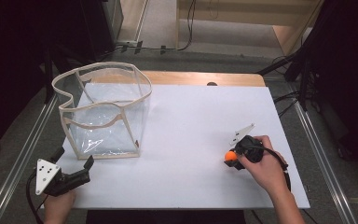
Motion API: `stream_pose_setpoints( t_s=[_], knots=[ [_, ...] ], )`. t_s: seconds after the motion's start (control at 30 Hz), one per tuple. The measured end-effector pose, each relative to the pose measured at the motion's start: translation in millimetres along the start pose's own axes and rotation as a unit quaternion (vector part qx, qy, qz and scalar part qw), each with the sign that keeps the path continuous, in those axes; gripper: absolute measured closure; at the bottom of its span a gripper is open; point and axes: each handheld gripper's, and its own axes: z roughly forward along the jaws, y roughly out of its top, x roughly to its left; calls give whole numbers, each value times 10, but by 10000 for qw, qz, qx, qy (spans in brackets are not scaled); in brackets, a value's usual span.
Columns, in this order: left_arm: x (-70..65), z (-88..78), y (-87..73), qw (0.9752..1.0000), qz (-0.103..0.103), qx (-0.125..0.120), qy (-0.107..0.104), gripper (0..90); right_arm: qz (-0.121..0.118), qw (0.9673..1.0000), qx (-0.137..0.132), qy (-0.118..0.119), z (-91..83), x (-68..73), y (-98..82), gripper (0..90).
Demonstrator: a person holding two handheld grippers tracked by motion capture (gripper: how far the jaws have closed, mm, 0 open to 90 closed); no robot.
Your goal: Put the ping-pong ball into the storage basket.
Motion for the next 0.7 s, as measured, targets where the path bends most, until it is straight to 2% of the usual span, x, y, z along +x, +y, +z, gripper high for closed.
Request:
stream_pose_setpoints(
  t_s=[0.7],
  knots=[
    [-2,0,-1,10000,-2,-11,-11,0,-99,9998,66,144,-5,-4,246,480]
  ],
)
